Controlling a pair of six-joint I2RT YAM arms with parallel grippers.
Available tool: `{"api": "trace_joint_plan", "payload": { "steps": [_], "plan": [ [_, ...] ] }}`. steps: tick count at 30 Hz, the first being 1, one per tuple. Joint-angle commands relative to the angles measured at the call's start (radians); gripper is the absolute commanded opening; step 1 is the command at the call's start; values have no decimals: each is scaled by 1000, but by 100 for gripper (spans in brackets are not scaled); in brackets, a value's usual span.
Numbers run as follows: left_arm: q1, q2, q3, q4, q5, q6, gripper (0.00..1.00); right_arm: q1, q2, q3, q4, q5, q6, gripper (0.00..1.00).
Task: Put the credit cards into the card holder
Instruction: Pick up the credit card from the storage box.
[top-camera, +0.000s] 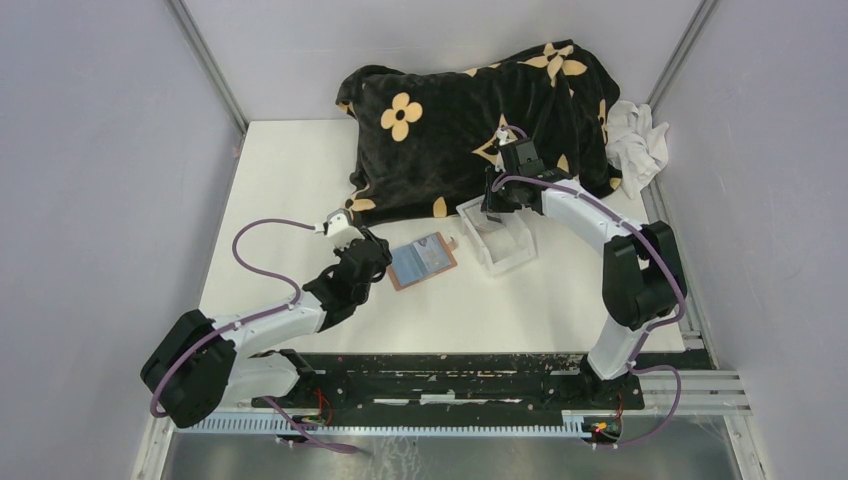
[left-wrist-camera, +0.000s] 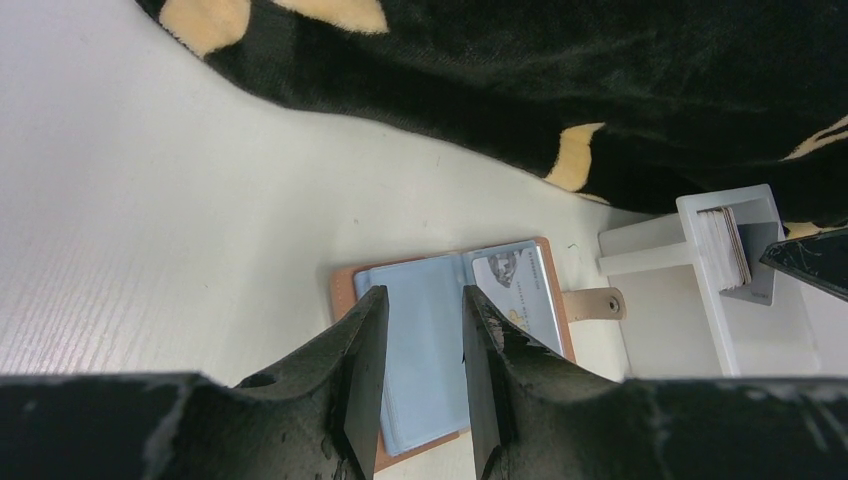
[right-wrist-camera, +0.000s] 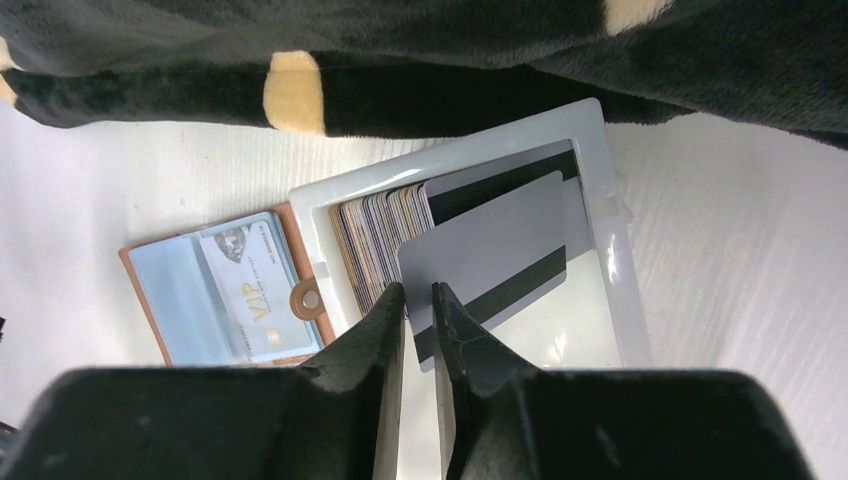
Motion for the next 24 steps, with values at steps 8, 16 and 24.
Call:
{"api": "trace_joint_plan", "payload": {
  "steps": [8,16,24],
  "plan": [
    [-4,-43,15,49,3,19,41,44,-70,48,-78,158,-55,14],
    [-3,-53,11,52,5,21,43,64,-100,58,-117,254,-80,5],
    [-4,-58,-1,108,38,50,48,86,-159,62,-150,305,-101,1]
  ]
}}
